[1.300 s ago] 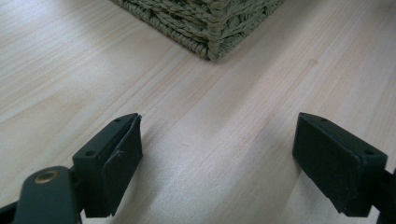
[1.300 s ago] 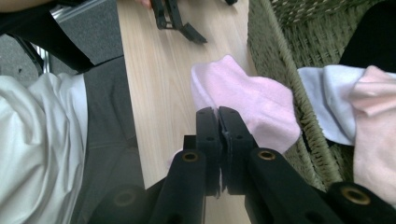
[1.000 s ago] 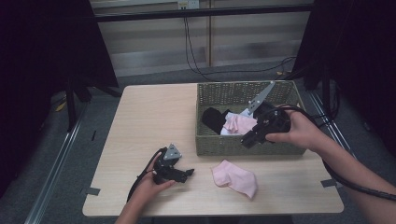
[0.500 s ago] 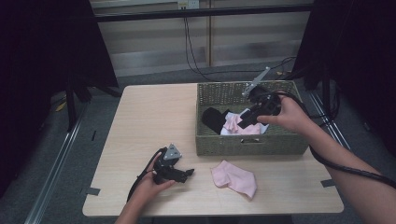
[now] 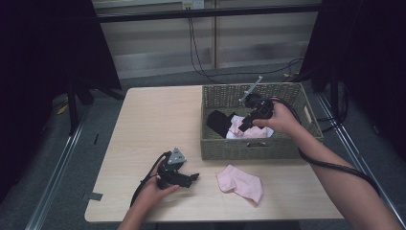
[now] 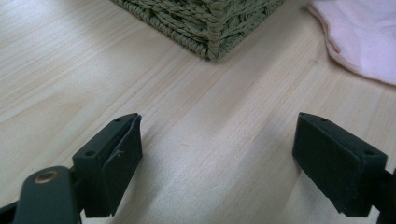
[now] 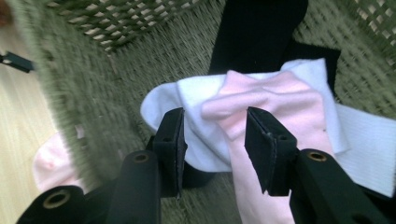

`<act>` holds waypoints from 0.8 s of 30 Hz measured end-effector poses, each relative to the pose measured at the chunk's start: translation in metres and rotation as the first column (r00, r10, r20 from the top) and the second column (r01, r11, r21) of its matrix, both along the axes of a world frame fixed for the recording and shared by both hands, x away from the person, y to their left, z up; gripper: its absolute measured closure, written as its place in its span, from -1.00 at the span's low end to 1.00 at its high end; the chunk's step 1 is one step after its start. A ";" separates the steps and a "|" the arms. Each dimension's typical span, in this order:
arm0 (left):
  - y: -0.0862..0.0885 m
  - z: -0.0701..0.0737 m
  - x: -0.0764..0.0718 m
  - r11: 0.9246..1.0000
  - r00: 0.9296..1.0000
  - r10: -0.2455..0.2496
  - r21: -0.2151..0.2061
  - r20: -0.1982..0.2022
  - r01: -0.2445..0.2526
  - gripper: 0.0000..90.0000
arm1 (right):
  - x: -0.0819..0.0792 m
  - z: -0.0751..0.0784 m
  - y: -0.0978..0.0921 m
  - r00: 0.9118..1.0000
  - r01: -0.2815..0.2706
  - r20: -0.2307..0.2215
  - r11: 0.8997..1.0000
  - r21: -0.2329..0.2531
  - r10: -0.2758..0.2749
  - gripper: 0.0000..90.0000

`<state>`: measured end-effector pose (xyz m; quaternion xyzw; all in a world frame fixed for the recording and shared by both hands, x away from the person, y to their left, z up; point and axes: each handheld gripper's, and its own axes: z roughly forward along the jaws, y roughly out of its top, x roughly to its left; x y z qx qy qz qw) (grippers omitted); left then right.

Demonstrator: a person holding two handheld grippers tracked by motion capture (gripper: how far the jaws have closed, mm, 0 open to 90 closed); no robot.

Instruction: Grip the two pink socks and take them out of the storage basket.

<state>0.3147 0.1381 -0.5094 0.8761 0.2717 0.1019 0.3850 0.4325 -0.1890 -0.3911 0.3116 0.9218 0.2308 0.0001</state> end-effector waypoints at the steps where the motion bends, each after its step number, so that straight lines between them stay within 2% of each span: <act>1: 0.000 0.000 0.000 1.000 1.000 0.000 0.000 0.000 0.000 -0.66 | 0.002 -0.004 0.000 1.000 0.005 -0.003 1.000 -0.011 -0.005 0.30; 3: 0.000 0.000 0.000 1.000 1.000 0.000 0.000 0.000 0.000 -0.66 | 0.006 -0.012 -0.001 1.000 0.012 -0.009 0.999 -0.039 -0.012 0.33; 6: 0.000 0.000 0.000 1.000 1.000 0.000 0.000 0.000 0.000 -0.66 | 0.010 -0.018 -0.003 1.000 0.014 -0.019 0.999 -0.048 -0.014 0.34; 7: 0.000 0.000 0.000 1.000 1.000 0.000 0.000 0.000 0.000 -0.66 | 0.012 -0.025 -0.004 0.999 0.020 -0.044 0.999 -0.046 -0.022 0.39; 9: 0.000 0.000 0.000 1.000 1.000 0.001 0.001 -0.001 -0.001 -0.66 | 0.013 -0.028 -0.004 0.998 0.031 -0.049 0.998 -0.060 -0.034 0.38; 12: 0.000 0.000 0.000 1.000 1.000 0.001 0.001 -0.001 -0.001 -0.66 | 0.014 -0.032 -0.004 0.998 0.025 -0.052 0.999 -0.046 -0.028 0.38; 15: 0.000 0.000 0.000 1.000 1.000 0.002 -0.003 -0.002 -0.002 -0.66 | 0.017 -0.036 -0.002 0.997 0.043 -0.056 0.997 -0.059 -0.046 0.41; 18: 0.000 0.000 0.000 1.000 1.000 0.000 0.001 -0.002 0.000 -0.66 | 0.018 -0.038 -0.001 0.998 0.033 -0.054 0.997 -0.075 -0.037 0.44; 19: 0.000 0.000 0.000 1.000 1.000 0.002 -0.002 -0.002 -0.002 -0.66 | 0.019 -0.040 0.001 0.996 0.044 -0.076 0.998 -0.055 -0.048 0.50; 22: 0.000 0.000 0.000 1.000 1.000 0.003 -0.002 -0.002 -0.003 -0.66 | 0.020 -0.042 0.004 0.996 0.042 -0.072 0.997 -0.069 -0.047 0.53; 24: 0.000 0.000 0.000 1.000 1.000 0.003 -0.002 -0.002 -0.003 -0.66 | 0.021 -0.044 0.006 0.995 0.049 -0.079 0.996 -0.081 -0.056 0.70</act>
